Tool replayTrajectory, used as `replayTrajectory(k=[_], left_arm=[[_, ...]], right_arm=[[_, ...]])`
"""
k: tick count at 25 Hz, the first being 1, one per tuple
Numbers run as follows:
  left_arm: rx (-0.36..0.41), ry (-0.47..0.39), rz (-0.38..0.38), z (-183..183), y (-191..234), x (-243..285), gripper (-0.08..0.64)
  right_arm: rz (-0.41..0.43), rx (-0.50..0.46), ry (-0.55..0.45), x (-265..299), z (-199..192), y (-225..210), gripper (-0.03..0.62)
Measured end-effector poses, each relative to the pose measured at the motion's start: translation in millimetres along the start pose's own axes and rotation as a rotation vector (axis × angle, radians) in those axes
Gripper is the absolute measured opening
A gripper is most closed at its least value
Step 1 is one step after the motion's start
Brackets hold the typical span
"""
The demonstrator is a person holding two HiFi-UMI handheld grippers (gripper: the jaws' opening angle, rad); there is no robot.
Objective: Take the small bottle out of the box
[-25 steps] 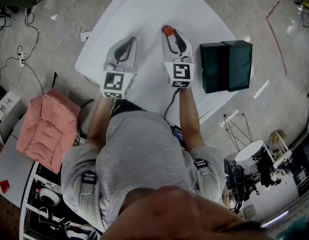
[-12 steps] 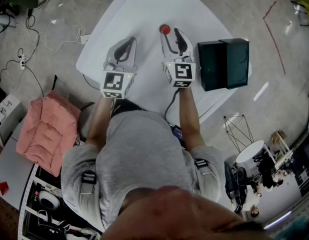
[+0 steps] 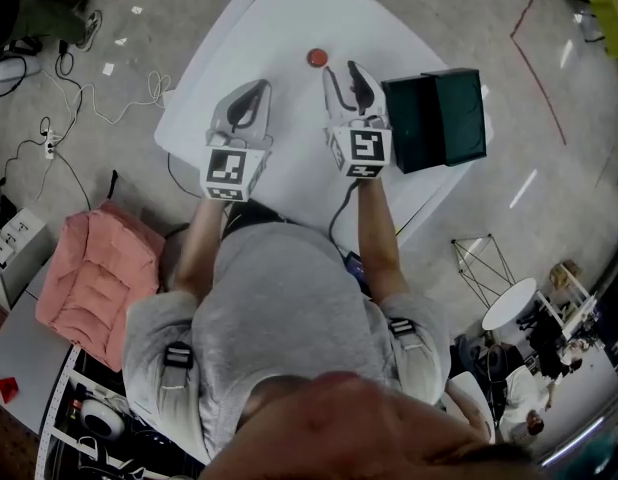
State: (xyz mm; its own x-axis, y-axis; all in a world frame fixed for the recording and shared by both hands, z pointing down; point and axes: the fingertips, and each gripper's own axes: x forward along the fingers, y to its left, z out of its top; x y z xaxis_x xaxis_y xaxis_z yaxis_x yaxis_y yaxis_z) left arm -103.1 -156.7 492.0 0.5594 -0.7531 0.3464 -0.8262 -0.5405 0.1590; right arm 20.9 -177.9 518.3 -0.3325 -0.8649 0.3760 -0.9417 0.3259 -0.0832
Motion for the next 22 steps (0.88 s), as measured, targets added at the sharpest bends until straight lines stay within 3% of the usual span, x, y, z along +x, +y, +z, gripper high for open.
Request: replayTrajectory(k=[22], left_arm=[[0.085,-0.114,-0.051,48,-49,-50,0.012]], right_arm=[[-0.161,-0.025,-0.146,-110,38,-12,0.089]])
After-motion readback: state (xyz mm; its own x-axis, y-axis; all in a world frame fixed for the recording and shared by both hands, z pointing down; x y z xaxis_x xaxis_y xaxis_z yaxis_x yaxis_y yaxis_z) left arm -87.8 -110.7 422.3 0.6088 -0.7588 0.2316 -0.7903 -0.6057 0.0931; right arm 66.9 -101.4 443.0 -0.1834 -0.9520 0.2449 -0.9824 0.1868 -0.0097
